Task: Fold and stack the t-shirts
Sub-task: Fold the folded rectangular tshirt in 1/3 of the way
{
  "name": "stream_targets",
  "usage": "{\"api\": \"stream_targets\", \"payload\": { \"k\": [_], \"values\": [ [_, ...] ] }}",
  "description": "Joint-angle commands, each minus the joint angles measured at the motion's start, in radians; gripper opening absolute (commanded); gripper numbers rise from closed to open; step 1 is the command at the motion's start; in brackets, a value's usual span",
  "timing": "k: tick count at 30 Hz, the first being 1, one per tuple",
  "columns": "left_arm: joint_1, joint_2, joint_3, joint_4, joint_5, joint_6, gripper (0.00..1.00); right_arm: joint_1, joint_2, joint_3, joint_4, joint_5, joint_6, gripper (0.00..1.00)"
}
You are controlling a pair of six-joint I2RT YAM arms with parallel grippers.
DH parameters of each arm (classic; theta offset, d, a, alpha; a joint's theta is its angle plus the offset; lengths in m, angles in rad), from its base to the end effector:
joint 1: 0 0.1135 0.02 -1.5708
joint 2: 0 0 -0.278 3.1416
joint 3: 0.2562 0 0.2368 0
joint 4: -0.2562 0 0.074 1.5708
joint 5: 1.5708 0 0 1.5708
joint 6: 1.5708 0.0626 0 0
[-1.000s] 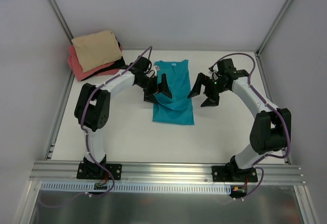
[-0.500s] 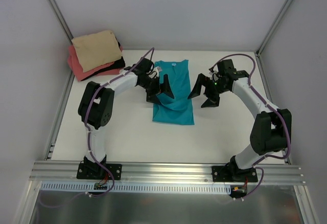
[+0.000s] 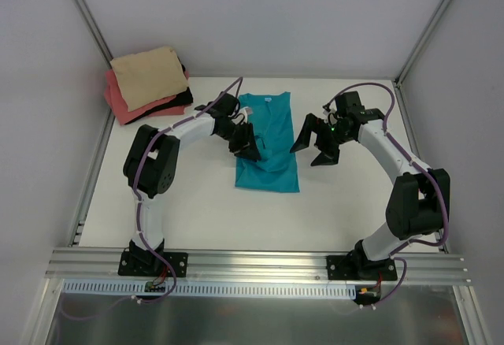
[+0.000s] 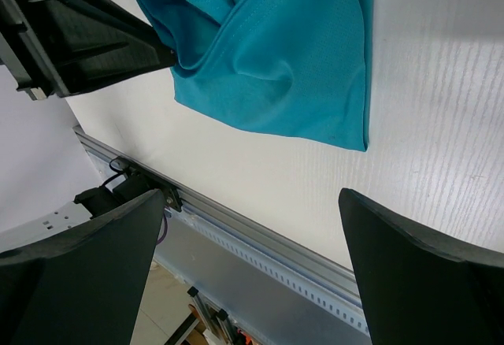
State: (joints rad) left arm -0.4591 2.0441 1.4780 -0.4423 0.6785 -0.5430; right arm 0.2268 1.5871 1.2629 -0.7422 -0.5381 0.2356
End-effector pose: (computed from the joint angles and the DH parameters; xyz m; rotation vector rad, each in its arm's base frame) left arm 0.3750 -0.2292 0.1849 0.1627 2.7255 -1.2176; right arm 0.3071 0.1038 0.2635 -0.1763 2.6457 0.8661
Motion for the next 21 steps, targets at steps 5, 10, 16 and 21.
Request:
{"api": "stream_targets", "payload": {
  "k": [5, 10, 16, 21],
  "values": [
    [-0.009, -0.005, -0.008, 0.005, 0.013, 0.021, 0.0, -0.004, -0.039, 0.018, -0.036, 0.006, -0.008, 0.99],
    [-0.009, 0.002, 0.001, -0.012, 0.003, 0.029, 0.0, -0.007, -0.044, 0.015, -0.042, 0.007, -0.012, 0.99],
    [0.003, 0.001, 0.028, -0.044, -0.082, 0.003, 0.0, -0.007, -0.047, 0.009, -0.043, 0.004, -0.016, 1.0],
    [0.028, 0.016, 0.062, -0.061, -0.132, -0.018, 0.0, -0.01, -0.045, 0.01, -0.048, 0.001, -0.022, 0.99]
  ]
}}
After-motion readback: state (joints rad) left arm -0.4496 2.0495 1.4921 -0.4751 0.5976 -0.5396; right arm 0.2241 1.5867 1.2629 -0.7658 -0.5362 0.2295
